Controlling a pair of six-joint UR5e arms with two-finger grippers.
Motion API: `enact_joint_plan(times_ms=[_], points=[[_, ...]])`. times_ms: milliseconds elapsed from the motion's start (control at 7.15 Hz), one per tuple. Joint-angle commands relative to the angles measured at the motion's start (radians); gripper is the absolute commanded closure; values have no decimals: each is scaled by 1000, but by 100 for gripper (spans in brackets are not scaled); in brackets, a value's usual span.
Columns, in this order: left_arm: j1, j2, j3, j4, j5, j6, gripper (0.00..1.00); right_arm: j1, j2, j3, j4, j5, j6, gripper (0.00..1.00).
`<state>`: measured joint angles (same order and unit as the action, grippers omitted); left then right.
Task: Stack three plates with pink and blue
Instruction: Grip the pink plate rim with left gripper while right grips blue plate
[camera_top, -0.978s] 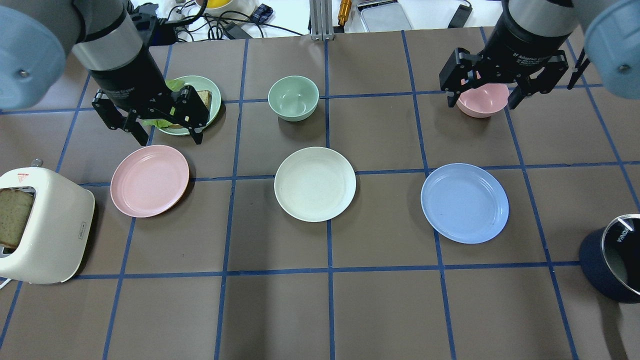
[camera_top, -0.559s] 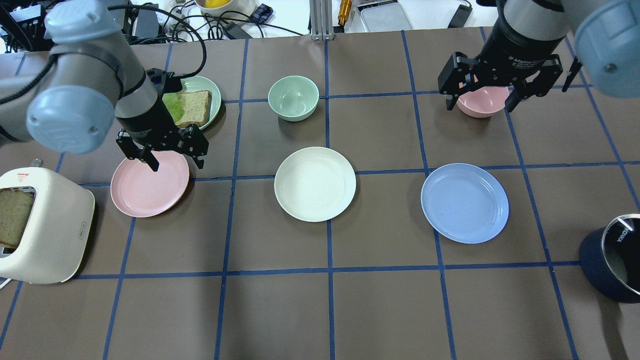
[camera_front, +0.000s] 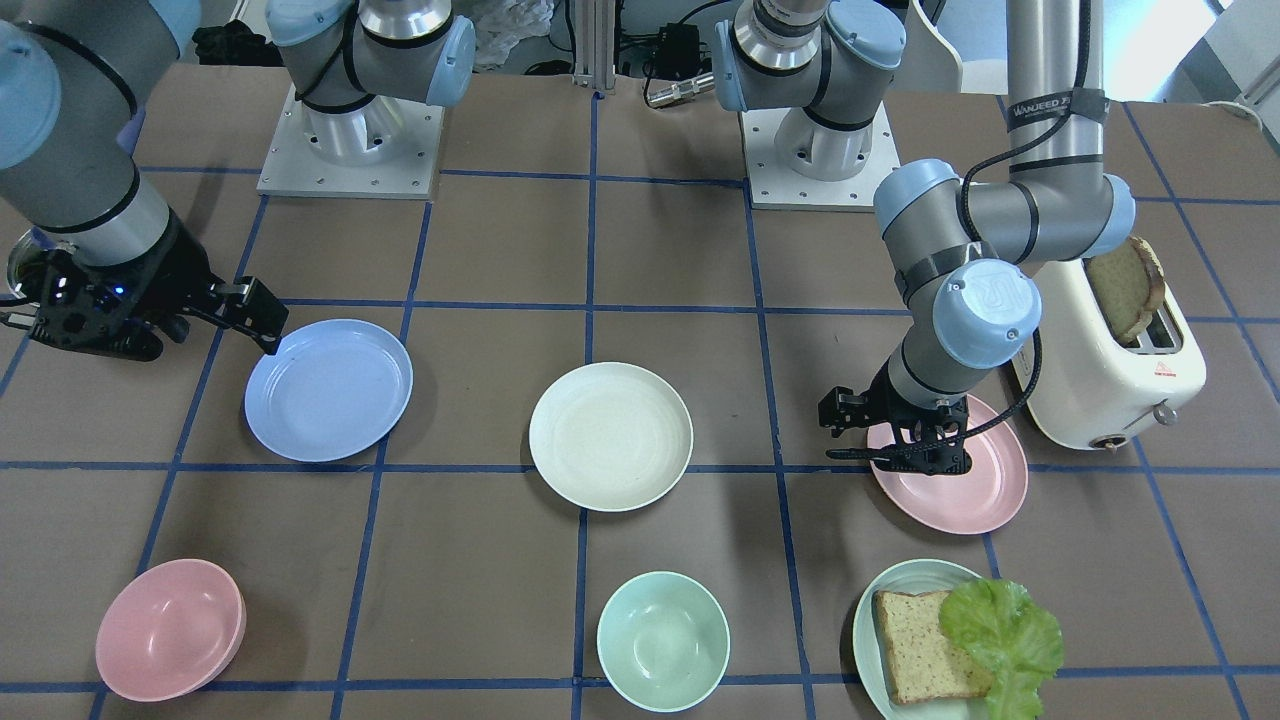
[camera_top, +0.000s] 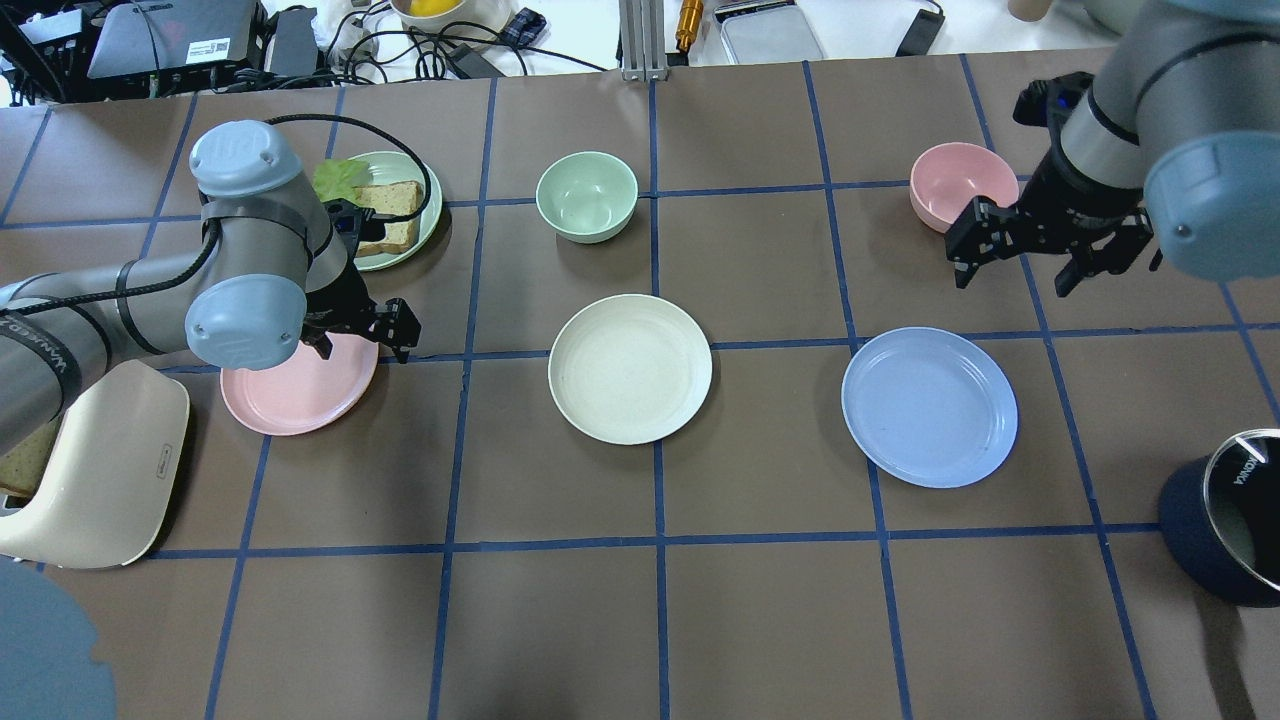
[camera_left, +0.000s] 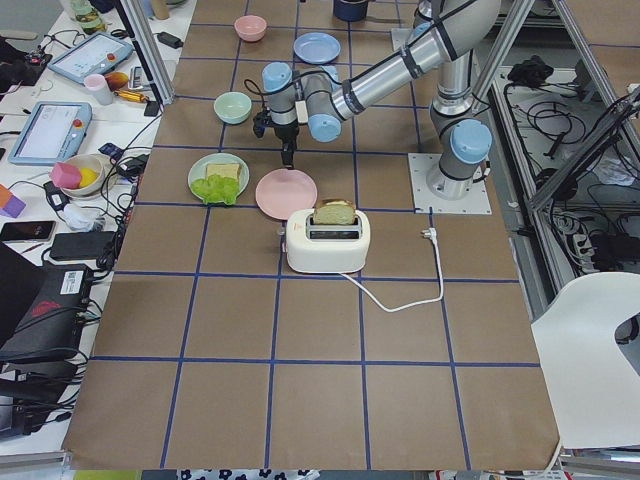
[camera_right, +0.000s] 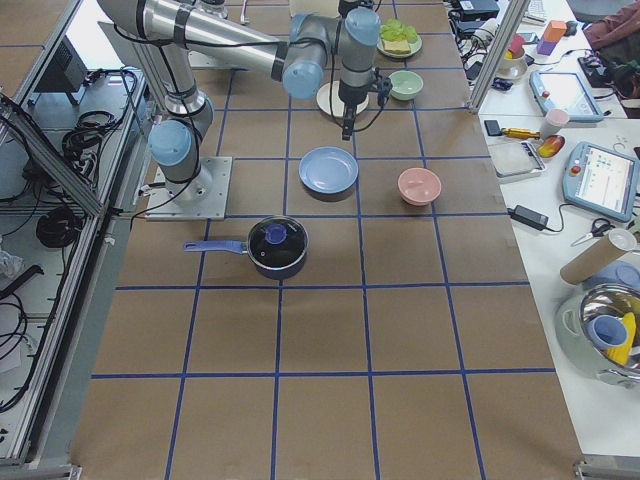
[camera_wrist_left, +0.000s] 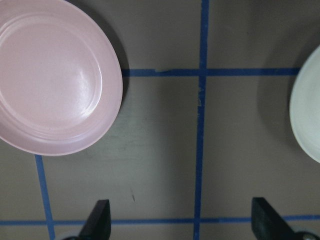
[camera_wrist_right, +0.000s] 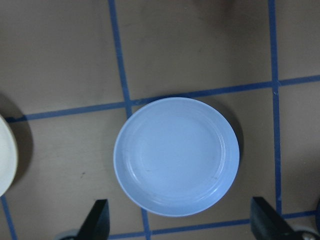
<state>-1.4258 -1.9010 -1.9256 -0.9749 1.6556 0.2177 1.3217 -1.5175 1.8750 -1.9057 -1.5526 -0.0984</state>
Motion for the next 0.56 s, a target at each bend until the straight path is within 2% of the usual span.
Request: enact_joint_plan(times_ms=[0, 140, 280, 419], points=[[1, -36, -27, 24, 6, 8, 45, -82, 51, 215, -322, 8, -81, 2], [-1, -35, -27, 25, 6, 5, 74, -90, 89, 267, -405, 11, -133, 15], [-2, -35, -24, 27, 6, 5, 99, -102, 124, 285, -432, 11, -168, 25], [-5, -33, -23, 27, 6, 0, 100, -107, 128, 297, -423, 8, -216, 30]])
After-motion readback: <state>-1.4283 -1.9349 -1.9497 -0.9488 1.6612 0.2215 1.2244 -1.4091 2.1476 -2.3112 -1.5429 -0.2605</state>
